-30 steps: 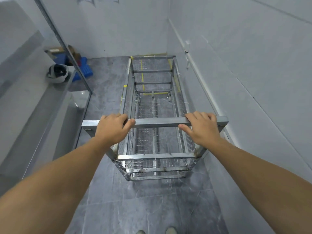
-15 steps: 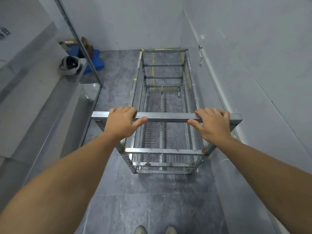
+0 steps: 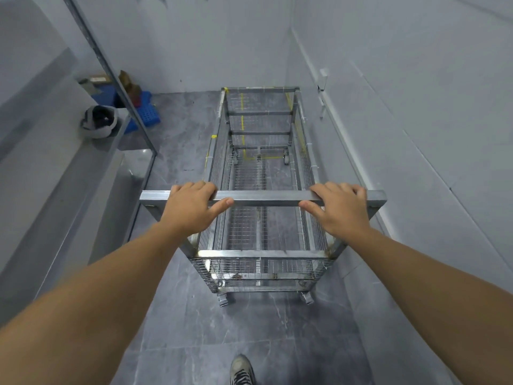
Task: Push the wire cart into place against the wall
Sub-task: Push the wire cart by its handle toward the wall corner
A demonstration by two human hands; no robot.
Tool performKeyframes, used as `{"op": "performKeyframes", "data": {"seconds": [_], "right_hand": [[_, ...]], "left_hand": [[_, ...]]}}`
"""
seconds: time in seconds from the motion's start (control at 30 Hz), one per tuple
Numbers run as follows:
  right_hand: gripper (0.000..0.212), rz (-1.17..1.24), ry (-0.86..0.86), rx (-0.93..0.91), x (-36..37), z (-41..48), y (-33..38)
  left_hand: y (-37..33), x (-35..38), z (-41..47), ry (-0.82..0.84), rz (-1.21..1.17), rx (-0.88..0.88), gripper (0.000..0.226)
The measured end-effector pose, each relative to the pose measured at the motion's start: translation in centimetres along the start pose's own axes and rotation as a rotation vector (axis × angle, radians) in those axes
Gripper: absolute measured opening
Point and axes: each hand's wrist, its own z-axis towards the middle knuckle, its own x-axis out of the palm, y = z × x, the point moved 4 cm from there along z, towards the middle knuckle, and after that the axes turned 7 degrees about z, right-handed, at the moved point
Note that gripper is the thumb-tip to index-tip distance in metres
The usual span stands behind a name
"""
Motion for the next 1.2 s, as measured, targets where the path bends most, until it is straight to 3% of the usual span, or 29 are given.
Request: {"op": "performKeyframes", "data": {"seconds": [0.37, 0.53, 0.73, 0.97, 1.2], "right_hand": [[0.068, -0.034, 0.012, 0.068, 0.8, 6.7, -0.6], [0.064, -0.028, -0.010, 0.074, 1.5, 10.3, -1.2], [0.061, 0.013, -0.013, 0.046, 2.2, 14.6, -2.8], [0.061, 0.018, 0.023, 0.039, 2.1, 20.2, -5.7], [0.056, 0.022, -0.006, 0.017, 2.7, 25.0, -7.4]], "left_hand": [[1.8, 0.7, 7.2, 0.019, -0.005, 0.026, 0.060], [2.7, 1.1, 10.6, 0.011, -0.016, 0.017, 0.058], [3.4, 2.0, 15.0, 0.006, -0.001, -0.006, 0.072], [2.5, 2.0, 20.6, 0.060, 0.005, -0.018, 0.061], [2.9, 2.5, 25.8, 0.096, 0.049, -0.044, 0.065]]}}
